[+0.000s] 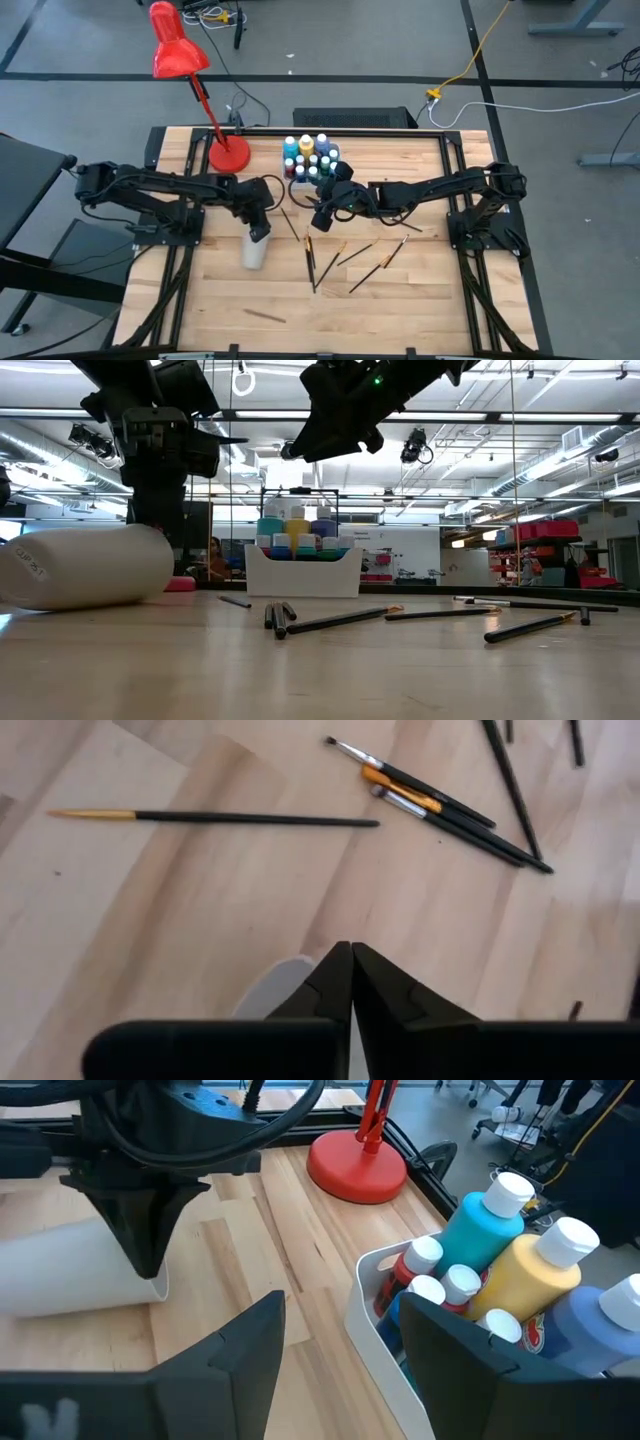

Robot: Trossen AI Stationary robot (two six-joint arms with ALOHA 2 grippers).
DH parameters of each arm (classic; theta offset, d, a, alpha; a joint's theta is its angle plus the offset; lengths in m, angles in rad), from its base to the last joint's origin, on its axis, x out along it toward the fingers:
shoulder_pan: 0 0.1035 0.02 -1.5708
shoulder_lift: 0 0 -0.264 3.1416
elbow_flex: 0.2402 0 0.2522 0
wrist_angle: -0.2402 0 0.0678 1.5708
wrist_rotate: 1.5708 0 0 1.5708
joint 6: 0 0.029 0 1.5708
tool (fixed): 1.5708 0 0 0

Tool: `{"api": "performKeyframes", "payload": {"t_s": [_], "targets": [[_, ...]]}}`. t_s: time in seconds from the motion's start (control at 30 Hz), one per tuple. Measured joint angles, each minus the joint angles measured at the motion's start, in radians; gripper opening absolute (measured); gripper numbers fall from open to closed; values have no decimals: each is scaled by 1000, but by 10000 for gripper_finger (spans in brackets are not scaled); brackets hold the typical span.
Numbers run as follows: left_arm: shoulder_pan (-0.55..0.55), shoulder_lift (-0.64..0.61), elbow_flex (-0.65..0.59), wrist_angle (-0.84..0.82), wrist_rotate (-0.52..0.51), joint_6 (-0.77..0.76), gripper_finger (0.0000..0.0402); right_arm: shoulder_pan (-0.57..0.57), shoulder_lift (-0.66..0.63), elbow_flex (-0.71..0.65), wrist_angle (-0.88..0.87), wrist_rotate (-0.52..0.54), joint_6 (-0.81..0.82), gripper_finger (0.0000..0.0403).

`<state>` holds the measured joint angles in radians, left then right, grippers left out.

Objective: Pick & Place Paint Supplies
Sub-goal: Prepare the white cup

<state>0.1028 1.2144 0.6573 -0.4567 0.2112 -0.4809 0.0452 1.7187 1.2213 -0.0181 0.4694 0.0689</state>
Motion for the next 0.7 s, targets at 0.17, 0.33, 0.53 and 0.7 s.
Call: {"api": "performKeyframes", "payload": {"t_s": [0.17, 0.33, 0.53, 0.7], "targets": [[37, -11, 79, -38, 169, 87, 10, 0, 0, 0, 1, 0, -1, 204], [88, -3, 239, -225, 190, 226, 41, 0, 0, 0, 3, 0, -1, 204], [145, -2, 352, -373, 97, 346, 116, 0, 0, 0, -5, -40, -2, 204], [179, -3, 339, -449, 151, 338, 168, 0, 0, 0, -13, -93, -11, 204]]}}
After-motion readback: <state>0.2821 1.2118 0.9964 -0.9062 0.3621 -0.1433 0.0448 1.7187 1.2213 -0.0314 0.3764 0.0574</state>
